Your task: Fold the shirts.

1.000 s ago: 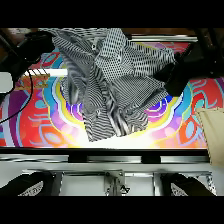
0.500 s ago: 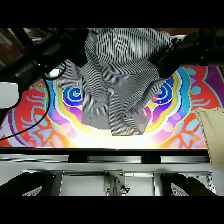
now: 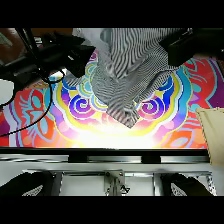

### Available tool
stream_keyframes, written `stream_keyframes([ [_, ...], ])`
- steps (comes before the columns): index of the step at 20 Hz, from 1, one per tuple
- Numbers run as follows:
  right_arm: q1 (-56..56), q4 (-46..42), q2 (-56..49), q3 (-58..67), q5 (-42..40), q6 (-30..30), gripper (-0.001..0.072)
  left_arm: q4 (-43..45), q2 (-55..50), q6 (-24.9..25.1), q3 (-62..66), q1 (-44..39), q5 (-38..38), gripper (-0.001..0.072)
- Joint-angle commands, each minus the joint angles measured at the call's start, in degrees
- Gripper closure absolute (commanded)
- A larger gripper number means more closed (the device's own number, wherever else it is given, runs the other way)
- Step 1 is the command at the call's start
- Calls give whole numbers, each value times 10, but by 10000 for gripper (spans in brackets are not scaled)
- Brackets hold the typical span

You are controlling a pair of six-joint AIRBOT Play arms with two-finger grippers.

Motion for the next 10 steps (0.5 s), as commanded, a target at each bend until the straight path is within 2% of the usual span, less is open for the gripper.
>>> stream_keyframes([
  [1,1,-80,15,0,-15,73,632,2,9,-2,3,7,22,219],
  [4,1,-237,26,0,-29,160,633,2,40,-2,3,7,69,220],
  [6,1,-389,39,0,-42,247,632,2,62,-2,3,8,76,223],
  [8,1,-542,52,0,-44,320,633,2,79,-2,2,17,55,225],
  [10,-2,-660,62,0,-40,344,632,2,89,-3,2,35,12,244],
])
